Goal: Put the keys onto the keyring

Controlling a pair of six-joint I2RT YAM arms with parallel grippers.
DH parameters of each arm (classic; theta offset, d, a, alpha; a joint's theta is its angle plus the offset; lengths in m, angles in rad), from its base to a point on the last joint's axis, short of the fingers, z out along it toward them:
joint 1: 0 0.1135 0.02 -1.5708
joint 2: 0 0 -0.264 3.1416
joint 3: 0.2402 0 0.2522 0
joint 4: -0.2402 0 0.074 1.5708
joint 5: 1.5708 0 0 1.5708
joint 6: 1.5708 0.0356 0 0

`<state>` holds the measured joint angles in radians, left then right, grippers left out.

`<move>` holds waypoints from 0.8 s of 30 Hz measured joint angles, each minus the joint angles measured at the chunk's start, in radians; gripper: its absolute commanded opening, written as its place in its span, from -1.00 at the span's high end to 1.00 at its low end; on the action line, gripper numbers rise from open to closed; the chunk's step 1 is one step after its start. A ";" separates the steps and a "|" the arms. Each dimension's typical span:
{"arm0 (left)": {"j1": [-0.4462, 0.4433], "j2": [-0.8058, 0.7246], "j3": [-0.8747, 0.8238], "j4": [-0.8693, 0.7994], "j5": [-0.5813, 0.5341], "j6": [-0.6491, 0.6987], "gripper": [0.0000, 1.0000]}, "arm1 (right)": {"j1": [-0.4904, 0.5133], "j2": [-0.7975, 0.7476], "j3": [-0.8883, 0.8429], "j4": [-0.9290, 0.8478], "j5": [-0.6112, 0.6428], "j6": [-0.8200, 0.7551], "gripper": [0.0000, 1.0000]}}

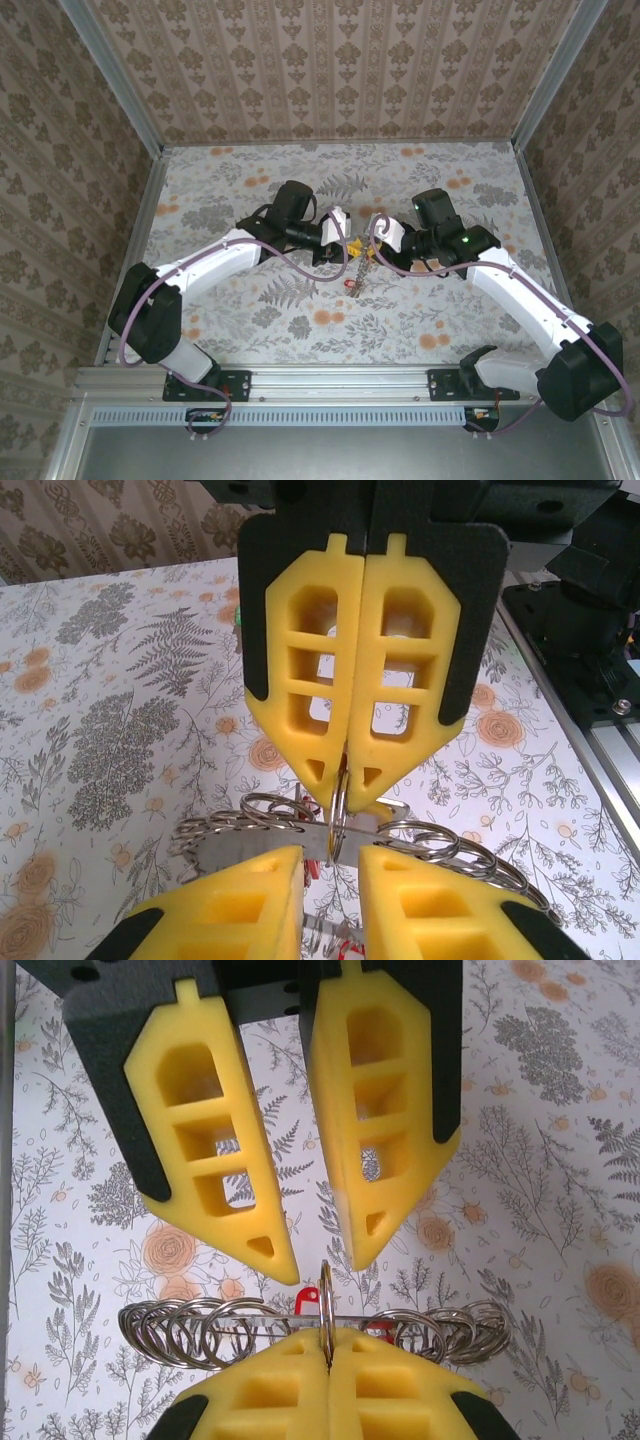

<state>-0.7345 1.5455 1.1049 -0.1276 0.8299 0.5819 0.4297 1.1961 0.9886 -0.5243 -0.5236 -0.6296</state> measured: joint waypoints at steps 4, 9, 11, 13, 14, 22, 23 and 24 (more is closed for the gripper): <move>-0.003 0.000 0.002 0.001 0.002 0.000 0.57 | 0.006 0.000 0.008 -0.001 0.000 0.000 1.00; -0.006 0.011 0.002 0.014 0.010 -0.003 0.89 | 0.012 0.000 0.008 -0.004 0.002 0.000 1.00; -0.006 0.013 0.002 0.015 0.012 -0.005 1.00 | 0.013 0.000 0.008 -0.004 0.011 0.000 1.00; -0.006 0.013 0.002 0.019 0.011 -0.010 1.00 | 0.014 0.000 0.008 -0.003 0.015 0.000 0.95; -0.006 0.013 0.002 0.022 0.011 -0.013 1.00 | 0.014 0.000 0.008 -0.002 0.016 0.000 0.91; 0.008 0.013 -0.050 0.169 0.075 -0.106 1.00 | -0.018 -0.018 -0.024 0.051 -0.027 0.018 0.75; 0.010 0.013 -0.059 0.189 0.089 -0.121 1.00 | -0.022 -0.019 -0.032 0.063 -0.040 0.024 0.75; 0.014 0.013 -0.065 0.204 0.098 -0.135 1.00 | -0.027 -0.019 -0.040 0.075 -0.050 0.028 0.75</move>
<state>-0.7208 1.5585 1.0401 0.0769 0.9276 0.4465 0.4030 1.1774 0.9489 -0.4496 -0.5739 -0.6018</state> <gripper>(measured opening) 0.042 0.124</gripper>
